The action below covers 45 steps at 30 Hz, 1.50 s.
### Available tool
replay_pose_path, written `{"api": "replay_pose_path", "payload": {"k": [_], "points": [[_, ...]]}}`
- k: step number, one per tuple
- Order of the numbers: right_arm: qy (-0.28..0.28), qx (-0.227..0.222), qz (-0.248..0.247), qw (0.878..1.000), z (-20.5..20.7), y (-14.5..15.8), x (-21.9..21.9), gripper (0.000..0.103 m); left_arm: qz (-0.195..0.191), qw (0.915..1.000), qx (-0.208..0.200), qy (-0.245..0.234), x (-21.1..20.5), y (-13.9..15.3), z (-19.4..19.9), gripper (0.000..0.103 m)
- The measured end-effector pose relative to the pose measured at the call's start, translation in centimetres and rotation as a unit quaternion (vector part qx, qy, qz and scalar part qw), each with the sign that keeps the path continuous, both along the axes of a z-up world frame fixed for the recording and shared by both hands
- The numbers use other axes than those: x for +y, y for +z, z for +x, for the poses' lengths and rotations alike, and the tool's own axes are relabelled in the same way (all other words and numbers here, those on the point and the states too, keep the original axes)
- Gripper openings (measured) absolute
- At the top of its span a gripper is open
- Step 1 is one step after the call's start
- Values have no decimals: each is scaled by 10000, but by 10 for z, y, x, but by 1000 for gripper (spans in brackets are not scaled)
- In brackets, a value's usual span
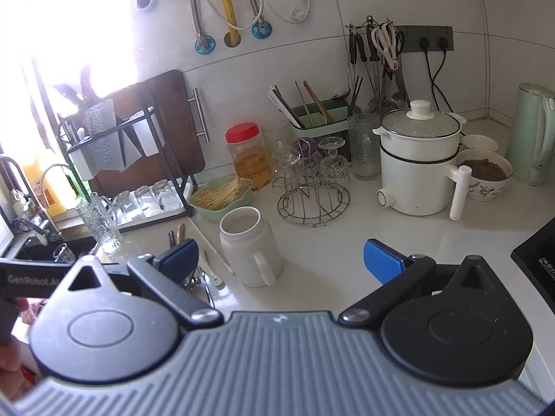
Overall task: Organize utensils
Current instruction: 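Move both tools toward the white mug and the utensil pile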
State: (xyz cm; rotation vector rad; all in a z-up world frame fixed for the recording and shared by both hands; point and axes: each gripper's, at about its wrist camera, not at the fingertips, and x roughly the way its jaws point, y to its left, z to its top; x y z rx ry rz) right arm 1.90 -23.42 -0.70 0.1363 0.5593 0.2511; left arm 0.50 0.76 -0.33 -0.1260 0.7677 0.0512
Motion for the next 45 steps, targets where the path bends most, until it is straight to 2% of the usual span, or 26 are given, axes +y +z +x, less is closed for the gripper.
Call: {"api": "replay_pose_path", "payload": {"k": [30,39,45], "points": [[124,107,20,9999,3,0,4,103,3,10000,27,1,-6,-1,3,99],[56,141,-36,9999,6,-3,0,103,-47,9998,172,1,-11,-9,9,99],[74,131,93,9998,5,-5,-4,103,5,9998,216,-46,-15,-12,10,99]]}}
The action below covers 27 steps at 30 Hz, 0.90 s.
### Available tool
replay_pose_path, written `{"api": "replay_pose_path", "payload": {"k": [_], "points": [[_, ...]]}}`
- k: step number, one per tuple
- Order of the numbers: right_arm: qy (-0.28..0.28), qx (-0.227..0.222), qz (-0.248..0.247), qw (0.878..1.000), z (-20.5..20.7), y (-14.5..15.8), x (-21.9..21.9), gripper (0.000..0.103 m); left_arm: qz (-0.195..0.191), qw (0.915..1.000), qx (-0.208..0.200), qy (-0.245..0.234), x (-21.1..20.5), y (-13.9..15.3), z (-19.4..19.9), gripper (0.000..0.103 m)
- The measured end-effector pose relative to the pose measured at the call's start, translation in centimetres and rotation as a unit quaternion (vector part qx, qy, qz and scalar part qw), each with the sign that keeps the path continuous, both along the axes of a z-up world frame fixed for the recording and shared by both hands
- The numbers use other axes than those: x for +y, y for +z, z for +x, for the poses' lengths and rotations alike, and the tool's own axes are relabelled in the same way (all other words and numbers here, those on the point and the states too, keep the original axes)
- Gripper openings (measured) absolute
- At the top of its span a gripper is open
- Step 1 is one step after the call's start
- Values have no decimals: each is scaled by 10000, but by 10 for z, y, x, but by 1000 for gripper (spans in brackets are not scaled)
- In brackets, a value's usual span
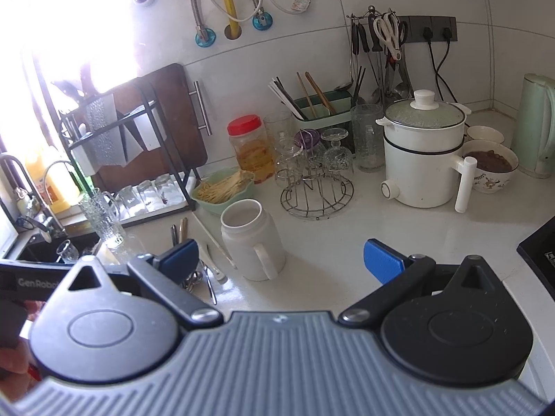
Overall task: Organize utensils
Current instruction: 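Move both tools toward the white mug and the utensil pile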
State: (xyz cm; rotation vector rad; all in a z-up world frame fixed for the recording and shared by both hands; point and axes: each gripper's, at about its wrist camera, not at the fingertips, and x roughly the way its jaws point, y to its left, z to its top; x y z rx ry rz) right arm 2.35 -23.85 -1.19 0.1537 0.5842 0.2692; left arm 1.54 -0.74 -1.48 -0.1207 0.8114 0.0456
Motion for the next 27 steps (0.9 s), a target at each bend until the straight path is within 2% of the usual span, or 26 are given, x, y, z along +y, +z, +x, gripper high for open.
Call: {"api": "replay_pose_path", "payload": {"k": [16,27], "points": [[91,68,29,9999,4,-2,3,103,-55,10000,20,70,5,1,8,99],[69,191,-14,9998,12,-8,9,103,-116,9998,156,59,11,-8,13,99]]}}
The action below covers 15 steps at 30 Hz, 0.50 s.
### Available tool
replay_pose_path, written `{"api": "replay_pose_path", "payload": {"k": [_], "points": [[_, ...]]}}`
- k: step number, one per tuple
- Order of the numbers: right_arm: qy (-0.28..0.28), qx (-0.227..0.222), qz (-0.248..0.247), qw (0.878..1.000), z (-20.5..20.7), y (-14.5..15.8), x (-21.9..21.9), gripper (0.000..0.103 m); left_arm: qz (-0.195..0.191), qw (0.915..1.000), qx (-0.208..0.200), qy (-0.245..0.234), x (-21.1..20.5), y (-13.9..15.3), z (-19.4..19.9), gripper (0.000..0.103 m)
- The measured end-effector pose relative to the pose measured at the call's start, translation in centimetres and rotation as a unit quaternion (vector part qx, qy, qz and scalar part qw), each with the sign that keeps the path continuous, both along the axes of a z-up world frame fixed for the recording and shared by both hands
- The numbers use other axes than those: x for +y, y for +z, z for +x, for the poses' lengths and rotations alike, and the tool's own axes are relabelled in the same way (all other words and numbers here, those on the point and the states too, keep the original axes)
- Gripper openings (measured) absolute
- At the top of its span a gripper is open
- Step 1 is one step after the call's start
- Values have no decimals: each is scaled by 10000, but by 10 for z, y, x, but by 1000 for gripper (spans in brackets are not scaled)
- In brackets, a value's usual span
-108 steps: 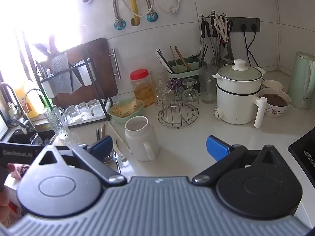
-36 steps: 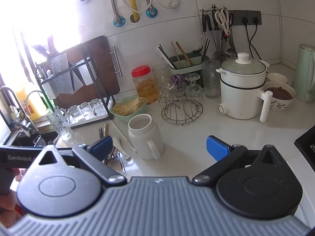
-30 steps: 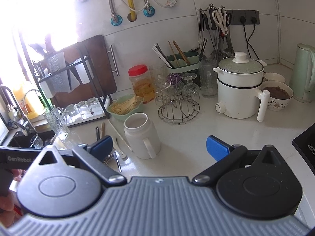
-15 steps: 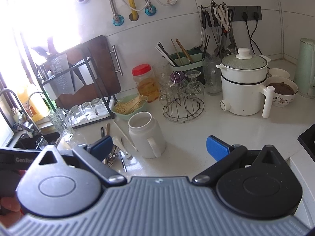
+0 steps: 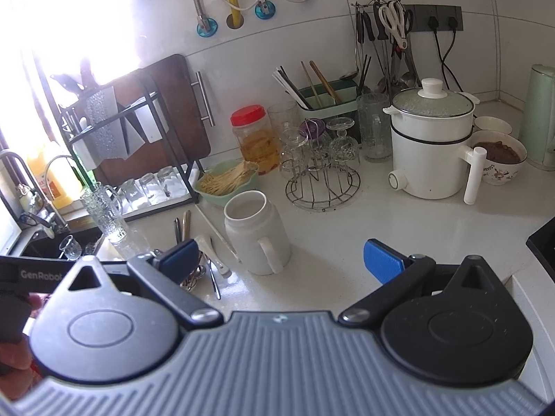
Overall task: Organize utensils
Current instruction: 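Move both tools toward the white mug and the utensil pile, then close the right gripper around the white Starbucks mug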
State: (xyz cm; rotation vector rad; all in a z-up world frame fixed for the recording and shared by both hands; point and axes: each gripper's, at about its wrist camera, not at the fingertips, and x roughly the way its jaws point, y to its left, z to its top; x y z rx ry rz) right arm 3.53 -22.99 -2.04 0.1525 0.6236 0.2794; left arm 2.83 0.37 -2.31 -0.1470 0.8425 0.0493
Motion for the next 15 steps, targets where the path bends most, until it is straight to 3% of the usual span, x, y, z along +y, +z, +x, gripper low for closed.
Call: {"api": "replay_pose_path", "payload": {"k": [15], "points": [[-25,113,-126,9999,32,-12,30,103,-44,9997,229,-73,29,-13,38,99]]}}
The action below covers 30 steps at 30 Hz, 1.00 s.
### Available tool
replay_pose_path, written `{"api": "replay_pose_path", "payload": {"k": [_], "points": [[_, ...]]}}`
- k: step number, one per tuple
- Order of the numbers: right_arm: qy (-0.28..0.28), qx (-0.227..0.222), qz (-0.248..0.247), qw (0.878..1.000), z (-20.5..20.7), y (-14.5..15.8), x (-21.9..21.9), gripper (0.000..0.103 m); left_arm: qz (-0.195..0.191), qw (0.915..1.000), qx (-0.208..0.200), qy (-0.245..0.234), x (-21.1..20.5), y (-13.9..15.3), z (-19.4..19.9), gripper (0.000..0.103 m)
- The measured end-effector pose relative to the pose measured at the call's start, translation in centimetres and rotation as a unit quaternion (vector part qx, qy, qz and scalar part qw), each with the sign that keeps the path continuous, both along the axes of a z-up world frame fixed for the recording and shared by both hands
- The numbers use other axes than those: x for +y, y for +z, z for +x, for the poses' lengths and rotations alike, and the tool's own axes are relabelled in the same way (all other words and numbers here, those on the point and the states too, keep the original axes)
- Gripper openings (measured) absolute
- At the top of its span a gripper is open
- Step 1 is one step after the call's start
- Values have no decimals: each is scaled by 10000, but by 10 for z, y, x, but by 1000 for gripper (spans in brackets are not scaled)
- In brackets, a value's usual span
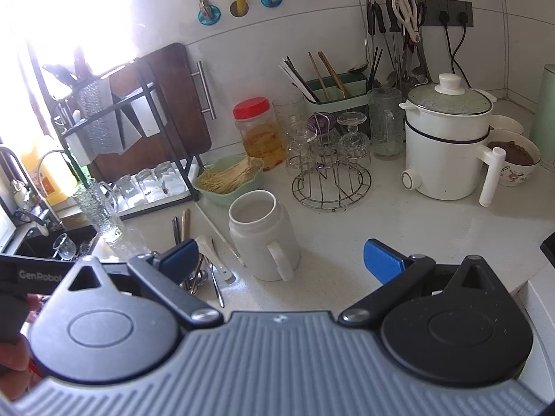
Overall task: Organize utensils
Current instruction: 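Close the right gripper around the white Starbucks mug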
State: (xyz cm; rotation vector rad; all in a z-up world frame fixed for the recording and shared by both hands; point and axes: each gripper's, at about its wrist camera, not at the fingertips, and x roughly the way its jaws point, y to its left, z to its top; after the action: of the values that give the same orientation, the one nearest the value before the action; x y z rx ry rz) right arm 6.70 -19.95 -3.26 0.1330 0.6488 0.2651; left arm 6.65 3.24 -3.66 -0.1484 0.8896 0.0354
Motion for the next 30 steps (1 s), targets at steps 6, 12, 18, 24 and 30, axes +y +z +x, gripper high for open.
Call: {"api": "replay_pose_path", "payload": {"k": [6,12,18,24,30], "points": [[-190,197,-52,9996,21,-16,14,103,27,9998,179,-83,21,-13,25,100],[-431,169,-143,9988,35,-27,30,103,-23,9994,280,-209,46,-23,47,99],[-532,4,-296,9981,44,-36,46,103,-66,9984,354,-446,64,-34,64,99],[-693,144,-396,9967,55,-48,55,103,-157,9969,434,-639,80,-48,74,99],[-871,139,-480,9949,60,-52,54,103,-250,9955,579,-701,96,-64,72,99]]}}
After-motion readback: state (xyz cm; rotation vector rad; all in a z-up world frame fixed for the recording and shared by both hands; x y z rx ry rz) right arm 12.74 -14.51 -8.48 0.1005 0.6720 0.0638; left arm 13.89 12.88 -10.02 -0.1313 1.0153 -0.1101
